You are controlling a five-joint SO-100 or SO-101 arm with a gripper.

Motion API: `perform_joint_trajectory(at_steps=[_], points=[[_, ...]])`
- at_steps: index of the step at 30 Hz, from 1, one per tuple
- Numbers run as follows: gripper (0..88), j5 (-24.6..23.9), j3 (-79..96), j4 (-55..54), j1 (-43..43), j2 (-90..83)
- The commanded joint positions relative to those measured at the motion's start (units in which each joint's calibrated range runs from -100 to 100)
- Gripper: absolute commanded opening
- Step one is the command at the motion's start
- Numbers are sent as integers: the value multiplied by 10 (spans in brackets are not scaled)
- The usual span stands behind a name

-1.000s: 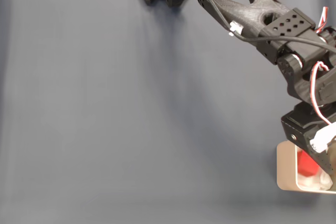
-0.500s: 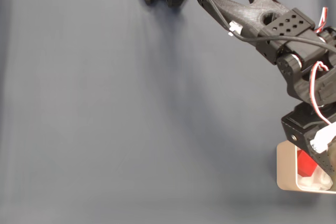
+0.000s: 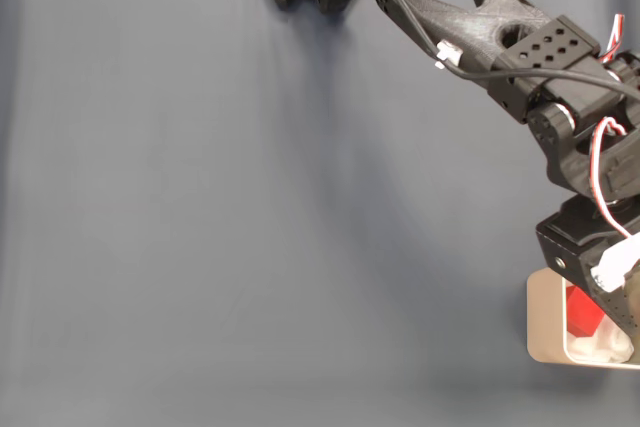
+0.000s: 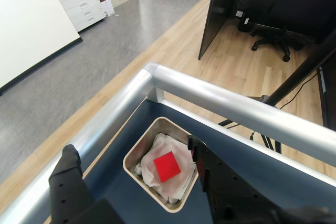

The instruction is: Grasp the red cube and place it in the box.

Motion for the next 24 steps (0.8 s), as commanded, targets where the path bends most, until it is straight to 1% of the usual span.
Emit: perform_joint_trajectory(at_steps=[1, 3, 4, 5, 6, 8, 10, 13, 19, 24], points=[[458, -4, -26, -12, -6, -15], [446, -5, -26, -10, -6, -17], [427, -5, -26, -8, -6, -18], [385, -6, -23, -7, -4, -21], [309, -6, -21, -5, -1, -24], [114, -2, -10, -8, 9, -34], [13, 3, 15, -8, 30, -57], [0, 2, 81, -40, 82, -103], [0, 20, 316, -152, 195, -250], [0, 9, 527, -156, 241, -424]])
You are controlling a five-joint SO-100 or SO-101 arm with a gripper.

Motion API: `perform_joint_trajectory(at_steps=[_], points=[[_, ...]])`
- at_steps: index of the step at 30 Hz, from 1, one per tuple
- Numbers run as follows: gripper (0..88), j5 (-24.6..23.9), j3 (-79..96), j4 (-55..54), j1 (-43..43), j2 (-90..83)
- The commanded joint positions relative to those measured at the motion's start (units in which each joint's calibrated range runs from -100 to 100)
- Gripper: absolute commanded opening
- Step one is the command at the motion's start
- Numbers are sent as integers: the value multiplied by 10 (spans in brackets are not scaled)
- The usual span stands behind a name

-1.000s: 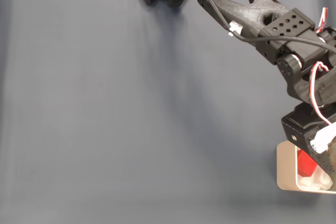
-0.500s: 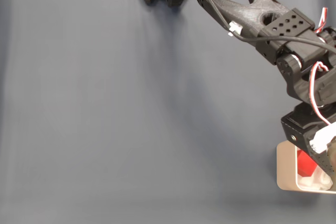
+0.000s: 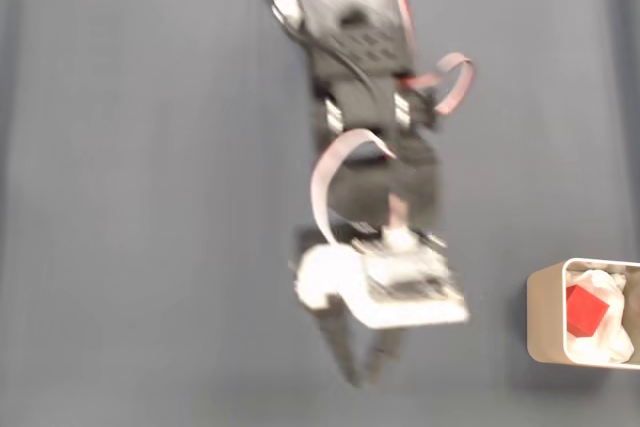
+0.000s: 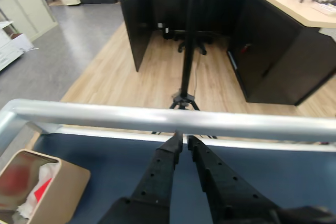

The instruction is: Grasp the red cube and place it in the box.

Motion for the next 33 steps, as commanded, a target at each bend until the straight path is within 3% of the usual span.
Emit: perform_joint_trajectory(at_steps=[1, 17, 26, 33], points=[[0, -3, 159, -18, 20, -182], [0, -26, 954, -28, 22, -863], [0, -33, 1137, 146, 25, -1045], [0, -38, 1146, 342, 20, -1073]])
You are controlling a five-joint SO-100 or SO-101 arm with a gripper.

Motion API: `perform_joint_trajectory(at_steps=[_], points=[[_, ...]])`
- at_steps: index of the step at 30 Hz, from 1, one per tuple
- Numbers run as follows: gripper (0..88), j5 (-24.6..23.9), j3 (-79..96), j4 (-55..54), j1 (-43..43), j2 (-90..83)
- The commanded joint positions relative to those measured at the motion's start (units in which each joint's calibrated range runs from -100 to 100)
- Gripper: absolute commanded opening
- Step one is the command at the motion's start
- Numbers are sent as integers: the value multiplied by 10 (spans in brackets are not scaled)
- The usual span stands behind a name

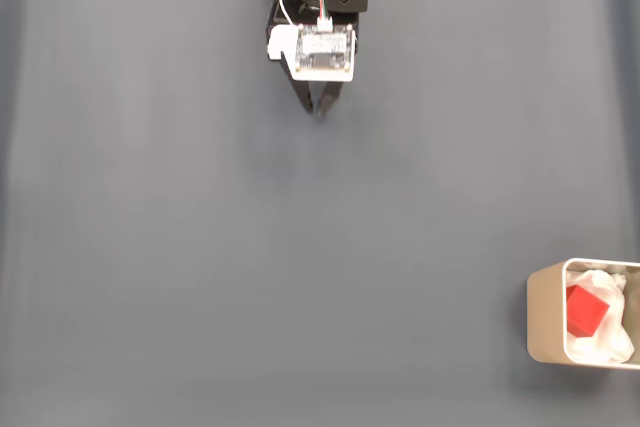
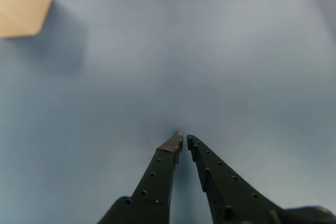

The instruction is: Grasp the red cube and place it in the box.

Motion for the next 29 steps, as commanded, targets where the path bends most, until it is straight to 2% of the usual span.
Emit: perform_joint_trajectory(at_steps=[1, 6, 13, 29], points=[[0, -2, 5, 87, -3, -8], [0, -12, 5, 110, -3, -9], [0, 5, 5, 114, -3, -9], [0, 5, 5, 114, -3, -9]])
